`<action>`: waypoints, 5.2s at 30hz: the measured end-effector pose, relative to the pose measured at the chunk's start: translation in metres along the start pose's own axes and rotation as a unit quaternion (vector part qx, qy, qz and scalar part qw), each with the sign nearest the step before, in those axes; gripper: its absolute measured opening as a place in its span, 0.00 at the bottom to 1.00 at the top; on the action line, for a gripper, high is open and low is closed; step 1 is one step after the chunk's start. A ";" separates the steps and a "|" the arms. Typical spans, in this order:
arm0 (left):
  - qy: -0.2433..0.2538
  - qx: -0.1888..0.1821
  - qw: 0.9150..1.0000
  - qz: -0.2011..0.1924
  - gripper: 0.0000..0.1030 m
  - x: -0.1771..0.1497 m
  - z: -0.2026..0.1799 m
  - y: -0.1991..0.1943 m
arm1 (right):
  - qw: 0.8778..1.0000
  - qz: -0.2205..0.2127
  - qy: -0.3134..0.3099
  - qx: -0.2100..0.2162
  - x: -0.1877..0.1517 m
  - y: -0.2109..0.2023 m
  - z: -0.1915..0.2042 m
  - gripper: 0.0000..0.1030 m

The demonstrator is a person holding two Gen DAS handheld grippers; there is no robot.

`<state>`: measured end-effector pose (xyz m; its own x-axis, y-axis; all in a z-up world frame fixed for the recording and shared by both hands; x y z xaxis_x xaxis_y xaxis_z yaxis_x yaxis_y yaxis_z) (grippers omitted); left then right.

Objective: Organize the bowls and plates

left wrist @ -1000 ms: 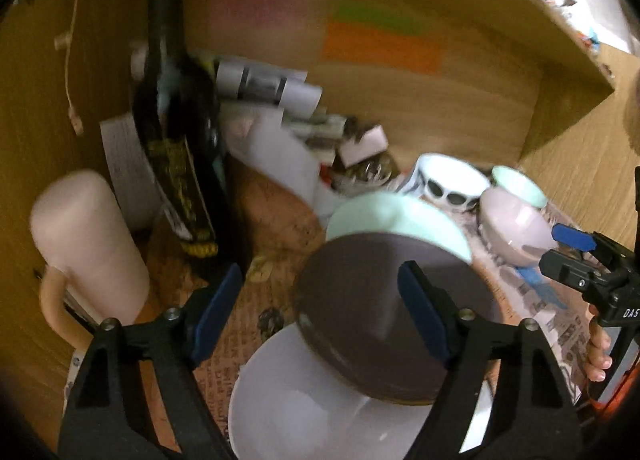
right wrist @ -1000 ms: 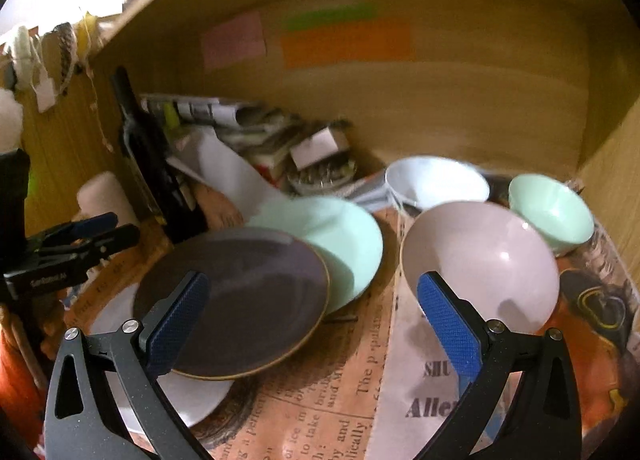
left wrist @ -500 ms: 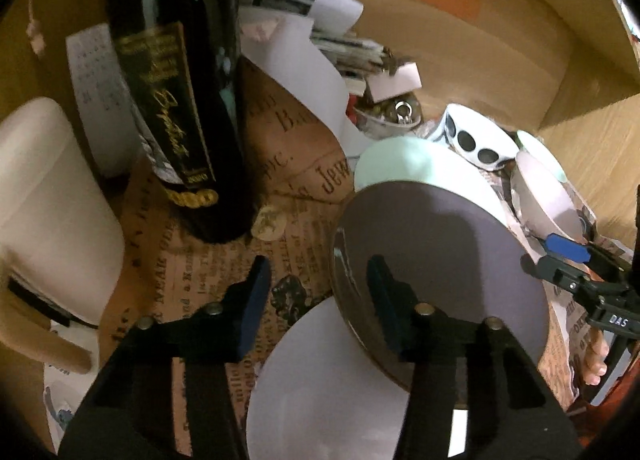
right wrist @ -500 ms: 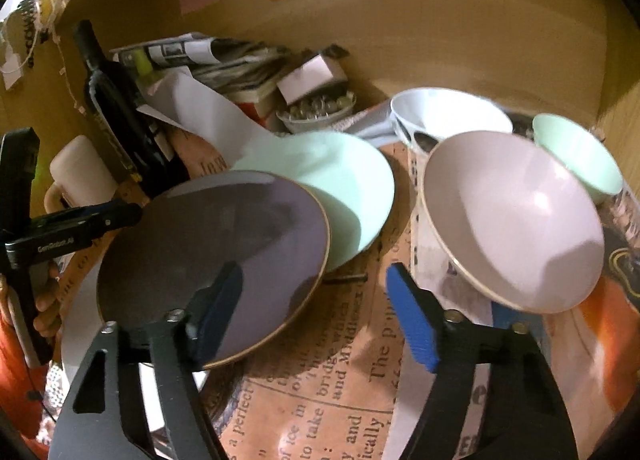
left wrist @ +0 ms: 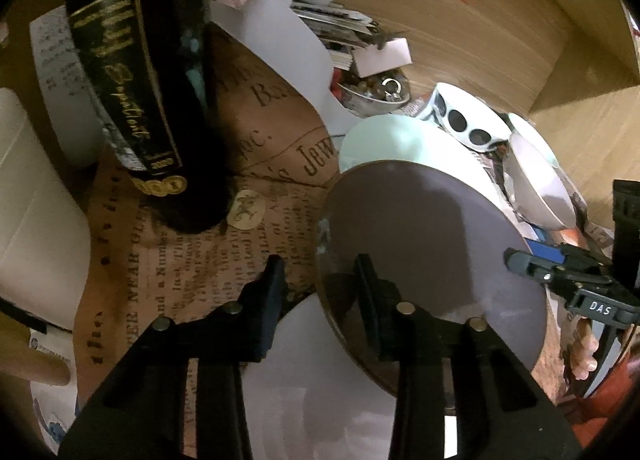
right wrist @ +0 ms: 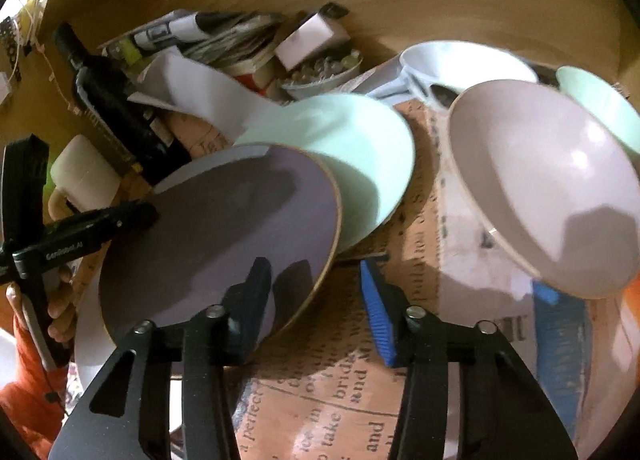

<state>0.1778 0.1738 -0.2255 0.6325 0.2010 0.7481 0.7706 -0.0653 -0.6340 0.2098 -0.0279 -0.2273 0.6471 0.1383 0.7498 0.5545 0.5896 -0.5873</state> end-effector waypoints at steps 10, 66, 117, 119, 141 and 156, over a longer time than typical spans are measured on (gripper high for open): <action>0.016 -0.015 1.000 0.006 0.27 -0.002 -0.010 0.000 | 1.000 0.007 0.012 0.019 -0.001 0.004 0.004 0.33; 0.039 -0.032 0.996 -0.073 0.28 -0.030 -0.112 -0.083 | 0.994 -0.111 -0.011 -0.013 -0.019 -0.117 -0.010 0.30; 0.090 -0.042 0.995 0.011 0.28 -0.081 -0.192 -0.010 | 0.995 -0.064 0.048 -0.059 -0.070 -0.124 -0.105 0.30; 0.097 -0.040 0.994 0.012 0.28 -0.081 -0.193 -0.010 | 0.995 -0.064 0.046 -0.058 -0.070 -0.123 -0.106 0.31; 0.127 -0.003 0.986 -0.108 0.60 -0.043 -0.183 -0.064 | 0.988 -0.127 0.014 -0.093 -0.041 -0.161 -0.101 0.58; 0.078 0.054 0.983 -0.157 0.85 -0.042 -0.115 -0.113 | 0.988 -0.148 -0.029 -0.035 -0.019 -0.146 -0.038 0.68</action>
<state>0.0733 0.0600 -0.1623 0.3762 0.0424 0.9256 0.9219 0.0824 -0.3785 0.1365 -0.1473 -0.1670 0.4201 0.0147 0.9074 0.7517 0.5545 -0.3570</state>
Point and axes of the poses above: each gripper's, at about its wrist camera, not at the fingertips, and y roughly the way its jaws point, z to its left, x to its top, the point moved 7 cm from there along y, roughly the way its jaws point, and after that the axes turned 12 degrees about -z, right-handed, at the moved point
